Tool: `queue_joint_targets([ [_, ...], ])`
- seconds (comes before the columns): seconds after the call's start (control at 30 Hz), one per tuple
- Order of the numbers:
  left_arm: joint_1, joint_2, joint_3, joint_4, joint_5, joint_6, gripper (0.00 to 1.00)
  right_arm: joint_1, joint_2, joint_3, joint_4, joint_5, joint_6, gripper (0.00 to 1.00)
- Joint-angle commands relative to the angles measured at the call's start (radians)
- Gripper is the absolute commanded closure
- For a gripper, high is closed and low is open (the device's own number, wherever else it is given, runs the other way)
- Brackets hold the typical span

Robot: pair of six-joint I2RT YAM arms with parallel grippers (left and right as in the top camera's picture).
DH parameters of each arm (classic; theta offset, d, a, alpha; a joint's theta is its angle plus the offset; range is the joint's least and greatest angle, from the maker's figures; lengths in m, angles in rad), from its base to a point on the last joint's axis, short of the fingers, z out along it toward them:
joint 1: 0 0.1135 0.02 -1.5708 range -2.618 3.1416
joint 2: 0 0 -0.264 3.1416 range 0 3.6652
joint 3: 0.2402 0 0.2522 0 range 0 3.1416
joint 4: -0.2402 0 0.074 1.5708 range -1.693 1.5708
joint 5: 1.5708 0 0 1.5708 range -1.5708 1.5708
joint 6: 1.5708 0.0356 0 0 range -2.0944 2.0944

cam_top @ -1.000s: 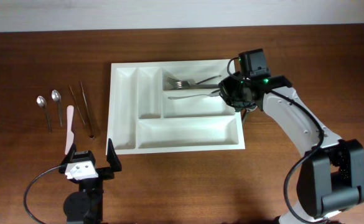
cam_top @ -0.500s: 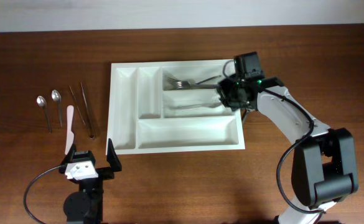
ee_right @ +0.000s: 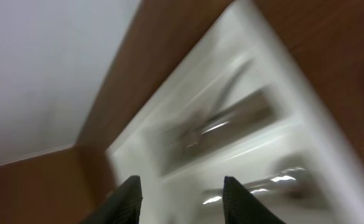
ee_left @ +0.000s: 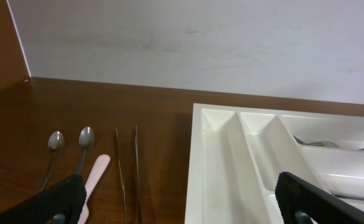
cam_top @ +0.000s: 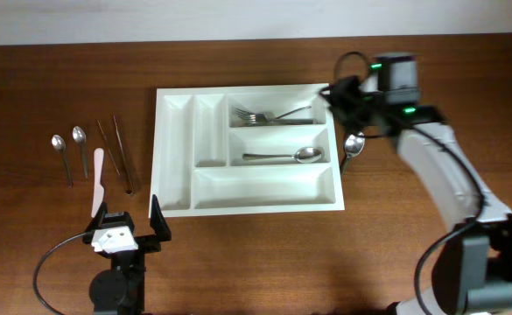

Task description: Pack container

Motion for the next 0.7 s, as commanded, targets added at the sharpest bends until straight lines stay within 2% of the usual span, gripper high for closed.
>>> queue_joint_targets([
  [0.0, -0.005, -0.008, -0.007, 0.001, -0.007, 0.009, 0.01, -0.103, 0.009, 0.007, -0.128, 0.018, -0.370, 0.58],
  [0.1, -0.005, -0.008, -0.007, 0.001, -0.007, 0.009, 0.01, -0.157, 0.050, 0.003, -0.229, 0.086, -0.593, 0.57],
  [0.2, -0.005, -0.008, -0.007, 0.001, -0.007, 0.009, 0.01, -0.184, 0.117, 0.002, -0.242, 0.108, -0.716, 0.57],
  [0.27, -0.005, -0.008, -0.007, 0.001, -0.007, 0.009, 0.01, -0.198, 0.166, 0.002, -0.226, 0.107, -0.749, 0.57],
  [0.37, -0.005, -0.008, -0.007, 0.001, -0.007, 0.009, 0.01, -0.220, 0.224, 0.002, -0.175, 0.063, -0.756, 0.64],
  [0.53, -0.005, -0.008, -0.007, 0.001, -0.007, 0.009, 0.01, -0.280, 0.304, 0.002, -0.130, -0.011, -0.780, 0.65],
  [0.67, -0.005, -0.008, -0.007, 0.001, -0.007, 0.009, 0.01, -0.319, 0.359, 0.002, -0.125, -0.141, -0.868, 0.66],
])
